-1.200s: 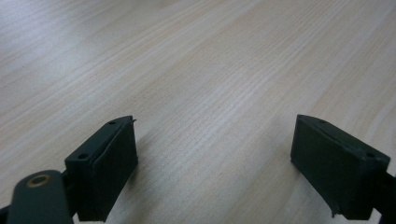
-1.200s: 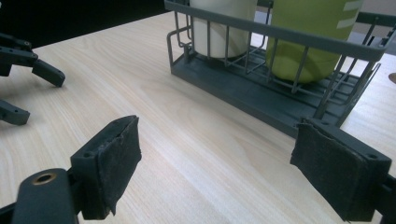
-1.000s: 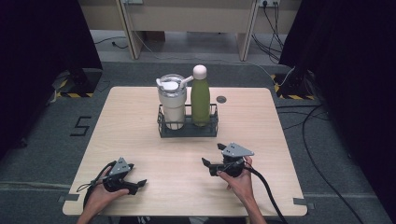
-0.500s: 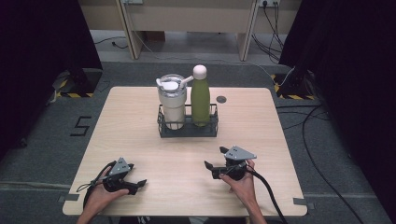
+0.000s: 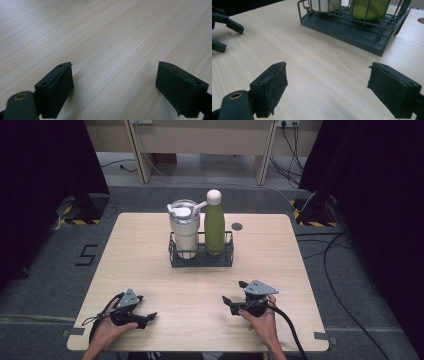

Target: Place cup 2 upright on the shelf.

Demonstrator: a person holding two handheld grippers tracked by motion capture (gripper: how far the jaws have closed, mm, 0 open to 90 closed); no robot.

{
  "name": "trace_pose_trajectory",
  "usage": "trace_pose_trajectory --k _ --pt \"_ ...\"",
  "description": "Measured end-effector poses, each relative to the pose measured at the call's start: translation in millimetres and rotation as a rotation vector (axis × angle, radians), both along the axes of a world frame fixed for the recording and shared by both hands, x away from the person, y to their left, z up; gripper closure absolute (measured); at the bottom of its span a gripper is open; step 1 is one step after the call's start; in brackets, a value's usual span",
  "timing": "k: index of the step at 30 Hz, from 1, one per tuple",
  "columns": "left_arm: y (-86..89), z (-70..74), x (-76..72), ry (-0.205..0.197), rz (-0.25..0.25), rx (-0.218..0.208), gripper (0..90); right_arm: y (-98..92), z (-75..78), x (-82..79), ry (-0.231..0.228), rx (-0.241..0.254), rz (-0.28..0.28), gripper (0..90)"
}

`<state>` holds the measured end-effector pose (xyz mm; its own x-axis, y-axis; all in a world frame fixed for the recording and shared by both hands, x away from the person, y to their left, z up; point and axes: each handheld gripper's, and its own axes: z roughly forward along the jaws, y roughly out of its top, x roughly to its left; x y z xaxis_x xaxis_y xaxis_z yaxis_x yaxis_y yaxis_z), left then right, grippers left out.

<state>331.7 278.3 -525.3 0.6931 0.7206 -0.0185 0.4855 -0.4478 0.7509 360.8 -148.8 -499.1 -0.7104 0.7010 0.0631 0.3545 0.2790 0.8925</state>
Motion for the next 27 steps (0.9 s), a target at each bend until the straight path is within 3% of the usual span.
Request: trace_pose_trajectory --k 18,27 --pt "0.0 0.0 0.0 0.0 0.001 0.001 13.7 -17.0 -5.9 -9.0 0.028 0.0 -0.029 15.1" --pt "0.1 0.1 0.0 0.0 0.0 0.002 13.7 -21.2 -8.0 -15.2 0.037 -0.044 -0.047 15.1"
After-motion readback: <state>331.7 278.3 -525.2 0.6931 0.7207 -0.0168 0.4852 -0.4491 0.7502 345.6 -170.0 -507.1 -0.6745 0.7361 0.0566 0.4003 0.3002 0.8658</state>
